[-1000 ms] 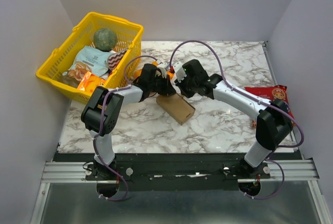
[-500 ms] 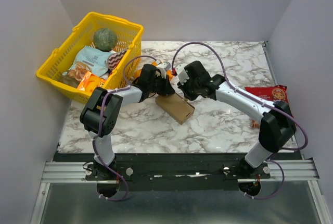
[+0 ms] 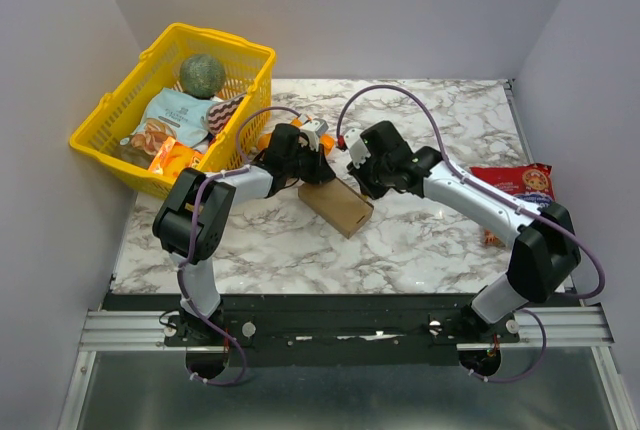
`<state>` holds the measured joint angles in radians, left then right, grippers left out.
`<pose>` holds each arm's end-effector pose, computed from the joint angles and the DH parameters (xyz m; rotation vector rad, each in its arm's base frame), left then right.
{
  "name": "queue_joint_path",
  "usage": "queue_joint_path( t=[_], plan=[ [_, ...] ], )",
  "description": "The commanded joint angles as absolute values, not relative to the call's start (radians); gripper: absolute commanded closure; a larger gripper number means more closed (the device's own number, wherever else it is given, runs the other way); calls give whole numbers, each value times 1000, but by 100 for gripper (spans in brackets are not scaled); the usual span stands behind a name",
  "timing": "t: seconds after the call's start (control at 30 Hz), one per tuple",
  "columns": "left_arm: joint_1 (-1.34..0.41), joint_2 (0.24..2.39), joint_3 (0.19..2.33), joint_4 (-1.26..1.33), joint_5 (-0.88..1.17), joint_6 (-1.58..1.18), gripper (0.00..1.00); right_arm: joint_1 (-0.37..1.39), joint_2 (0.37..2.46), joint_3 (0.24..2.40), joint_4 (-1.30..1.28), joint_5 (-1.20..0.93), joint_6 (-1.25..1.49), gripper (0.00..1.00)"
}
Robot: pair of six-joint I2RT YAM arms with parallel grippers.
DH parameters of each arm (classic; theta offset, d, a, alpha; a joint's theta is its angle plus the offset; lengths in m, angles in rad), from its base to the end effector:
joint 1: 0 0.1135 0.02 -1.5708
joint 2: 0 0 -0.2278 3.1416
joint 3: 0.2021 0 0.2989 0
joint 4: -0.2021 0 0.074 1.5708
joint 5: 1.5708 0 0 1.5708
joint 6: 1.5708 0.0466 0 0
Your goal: Unpack the express box
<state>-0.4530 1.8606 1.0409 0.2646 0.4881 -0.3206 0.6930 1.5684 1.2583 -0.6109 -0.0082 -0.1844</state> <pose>0.3741 -0.2064 0.0980 0.4474 2.1637 -0.9642 0.2995 0.2492 0.2131 -1.0674 2.2669 0.2223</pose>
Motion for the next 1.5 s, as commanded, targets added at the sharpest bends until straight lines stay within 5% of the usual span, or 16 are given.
queue_joint_path(
  t=[0.0, 0.37, 1.47],
  plan=[
    [-440, 1876, 999, 164, 393, -275, 100, 699, 1534, 1242, -652, 38, -175, 99],
    [-440, 1879, 996, 167, 413, -272, 100, 699, 1629, 1414, -555, 48, -198, 100],
    [-440, 1891, 997, 166, 408, -270, 100, 710, 1715, 1367, -578, -9, -190, 100]
  ],
)
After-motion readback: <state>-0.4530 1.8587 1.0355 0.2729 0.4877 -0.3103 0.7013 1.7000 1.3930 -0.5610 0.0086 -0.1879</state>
